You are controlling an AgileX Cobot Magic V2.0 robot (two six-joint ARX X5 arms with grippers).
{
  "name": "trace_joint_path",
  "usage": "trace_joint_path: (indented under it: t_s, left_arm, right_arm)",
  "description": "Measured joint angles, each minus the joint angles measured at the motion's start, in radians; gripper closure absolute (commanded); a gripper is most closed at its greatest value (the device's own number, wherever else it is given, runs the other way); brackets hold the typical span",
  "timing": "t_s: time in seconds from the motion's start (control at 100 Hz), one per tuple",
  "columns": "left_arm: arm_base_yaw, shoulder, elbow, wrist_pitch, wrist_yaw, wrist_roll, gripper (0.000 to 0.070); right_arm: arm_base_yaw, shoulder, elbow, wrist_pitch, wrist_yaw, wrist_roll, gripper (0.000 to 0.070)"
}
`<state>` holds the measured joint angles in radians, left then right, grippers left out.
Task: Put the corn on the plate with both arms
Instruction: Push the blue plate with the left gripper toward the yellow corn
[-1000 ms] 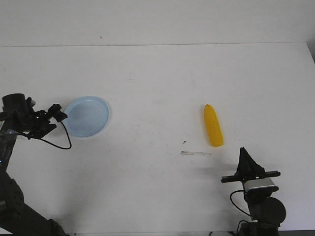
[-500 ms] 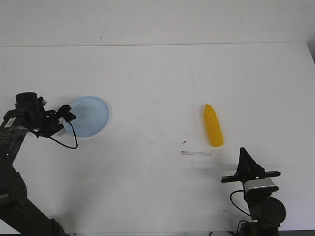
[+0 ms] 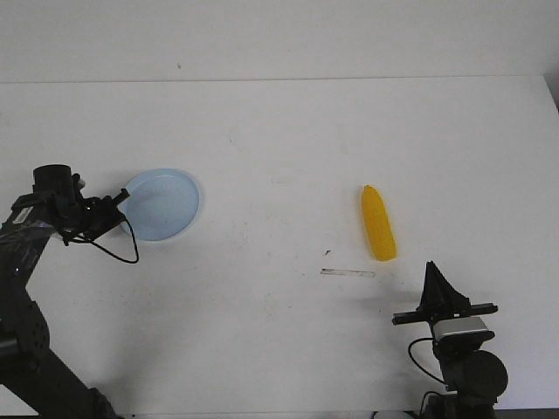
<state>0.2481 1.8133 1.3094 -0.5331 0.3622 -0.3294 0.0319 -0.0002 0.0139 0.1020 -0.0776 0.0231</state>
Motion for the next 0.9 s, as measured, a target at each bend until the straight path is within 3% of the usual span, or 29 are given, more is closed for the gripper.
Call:
trace_joint_path:
  t_s: [0.27,0.42,0.67,0.9]
  left_arm:
    - [-0.054,-0.082,-0.001,-0.050,0.004,0.000,0.0700]
    - [-0.128,-0.152,0.000,-0.050,0.056,-0.007,0.0700]
    - [-0.330,-0.144,0.000,-0.060,0.055,-0.026,0.0700]
    - [-0.529,-0.101,0.000,-0.019,0.002,-0.026,0.0699]
  right_arm:
    - [0.000,0.000,0.000,0.000,0.000,0.000,0.0685]
    - [0.000,0.000,0.000,0.000,0.000,0.000,0.0685]
    - [0.000,0.000,0.000,0.000,0.000,0.000,0.0685]
    - [0.000,0.000,0.000,0.000,0.000,0.000,0.0685]
